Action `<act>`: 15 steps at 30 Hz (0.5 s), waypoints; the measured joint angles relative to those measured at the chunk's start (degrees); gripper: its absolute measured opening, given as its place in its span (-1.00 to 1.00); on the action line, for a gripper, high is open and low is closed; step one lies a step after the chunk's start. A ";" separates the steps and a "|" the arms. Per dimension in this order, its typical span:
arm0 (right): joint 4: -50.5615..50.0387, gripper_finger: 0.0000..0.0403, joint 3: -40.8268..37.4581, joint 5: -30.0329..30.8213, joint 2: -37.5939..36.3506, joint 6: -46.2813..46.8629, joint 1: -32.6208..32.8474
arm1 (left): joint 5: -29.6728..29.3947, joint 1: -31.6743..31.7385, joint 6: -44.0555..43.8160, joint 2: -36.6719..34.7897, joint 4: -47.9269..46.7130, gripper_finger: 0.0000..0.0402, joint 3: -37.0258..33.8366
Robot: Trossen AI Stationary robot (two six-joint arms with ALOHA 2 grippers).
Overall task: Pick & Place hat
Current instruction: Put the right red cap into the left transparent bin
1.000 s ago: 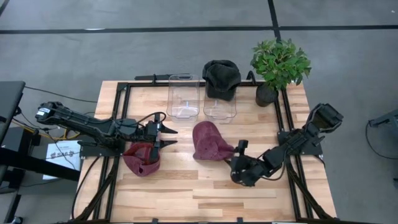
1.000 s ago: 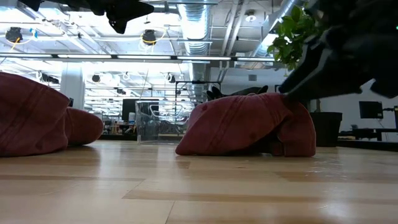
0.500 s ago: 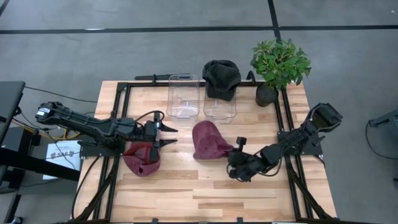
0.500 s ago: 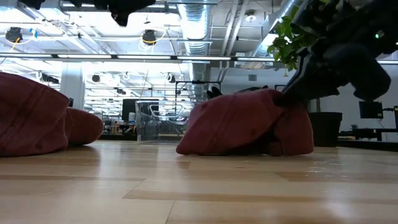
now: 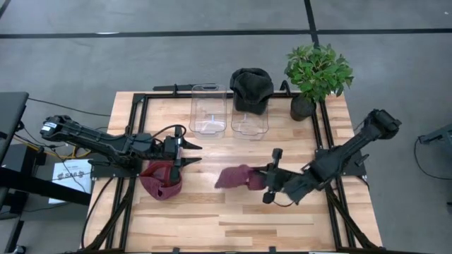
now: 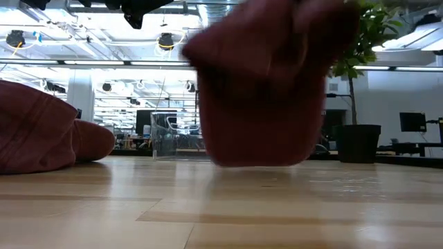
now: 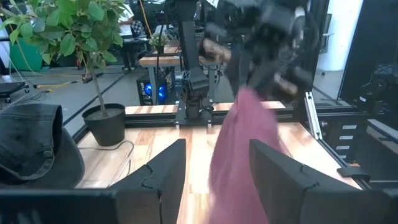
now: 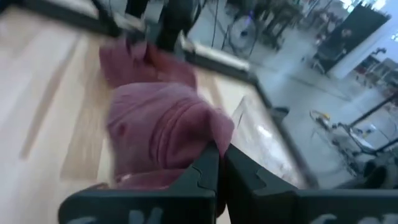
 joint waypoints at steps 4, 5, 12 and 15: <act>0.17 -0.99 3.22 0.14 -4.07 -3.34 0.00 | 0.00 -0.02 0.00 0.00 0.08 -0.14 0.00; 0.21 -1.00 3.96 0.17 -4.85 -4.13 -0.09 | 0.00 -0.02 -0.02 0.02 0.74 -0.14 0.00; 0.25 -1.00 7.77 0.39 -7.63 -8.31 -2.07 | 1.01 -0.20 -0.02 1.15 3.71 -0.14 0.07; 0.22 -1.00 9.61 0.41 -7.39 -9.82 -3.20 | 1.23 -0.17 -0.01 4.62 4.45 -0.14 0.07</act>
